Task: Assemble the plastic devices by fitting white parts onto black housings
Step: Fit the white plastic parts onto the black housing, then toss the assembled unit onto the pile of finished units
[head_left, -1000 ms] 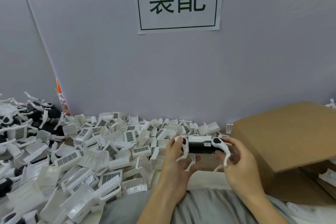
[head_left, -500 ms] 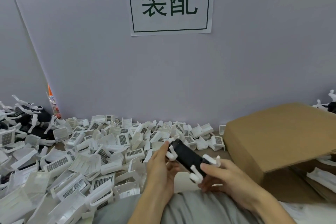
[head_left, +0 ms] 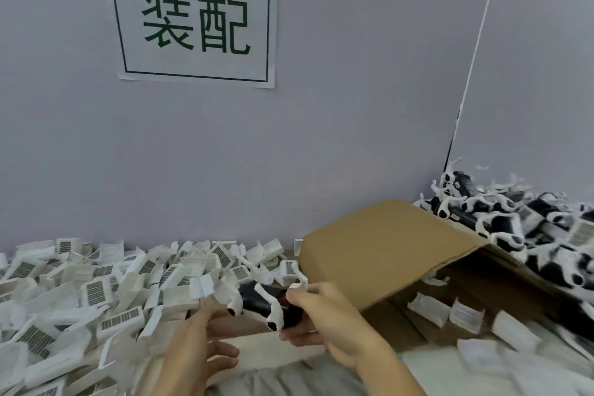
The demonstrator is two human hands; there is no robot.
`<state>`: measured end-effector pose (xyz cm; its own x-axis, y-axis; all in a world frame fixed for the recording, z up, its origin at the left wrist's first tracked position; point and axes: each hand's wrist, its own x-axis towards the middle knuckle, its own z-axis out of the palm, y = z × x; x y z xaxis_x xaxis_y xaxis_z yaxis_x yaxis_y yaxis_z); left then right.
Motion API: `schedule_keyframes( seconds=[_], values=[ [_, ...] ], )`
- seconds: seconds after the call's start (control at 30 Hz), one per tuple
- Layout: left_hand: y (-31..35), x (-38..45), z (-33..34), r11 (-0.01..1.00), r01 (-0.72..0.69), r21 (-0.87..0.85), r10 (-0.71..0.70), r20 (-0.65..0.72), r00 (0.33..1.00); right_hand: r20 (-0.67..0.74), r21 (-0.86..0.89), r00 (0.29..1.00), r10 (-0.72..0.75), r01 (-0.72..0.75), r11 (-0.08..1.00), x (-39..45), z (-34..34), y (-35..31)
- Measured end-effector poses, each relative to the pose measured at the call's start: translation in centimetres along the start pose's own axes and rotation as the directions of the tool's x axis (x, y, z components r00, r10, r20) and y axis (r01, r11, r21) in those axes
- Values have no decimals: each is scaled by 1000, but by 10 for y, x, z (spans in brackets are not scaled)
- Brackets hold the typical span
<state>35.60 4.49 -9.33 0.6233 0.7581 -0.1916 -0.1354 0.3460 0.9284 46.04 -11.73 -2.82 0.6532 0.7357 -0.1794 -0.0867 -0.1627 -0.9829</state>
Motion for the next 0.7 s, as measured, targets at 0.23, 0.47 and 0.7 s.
schedule_keyframes(
  seconds=[0.23, 0.47, 0.7],
  values=[
    [3, 2, 1, 998, 63, 28, -63, 22, 998, -218, 359, 952, -214, 282, 890, -5, -60, -72],
    [2, -6, 7, 992, -75, 104, 63, 116, 991, -681, 339, 663, -312, 662, 668, 39, -140, -157],
    [-3, -1, 6, 973, -80, 216, 51, 136, 989, -548, 16, 754, -361, 441, 897, 45, -58, -30]
  ],
)
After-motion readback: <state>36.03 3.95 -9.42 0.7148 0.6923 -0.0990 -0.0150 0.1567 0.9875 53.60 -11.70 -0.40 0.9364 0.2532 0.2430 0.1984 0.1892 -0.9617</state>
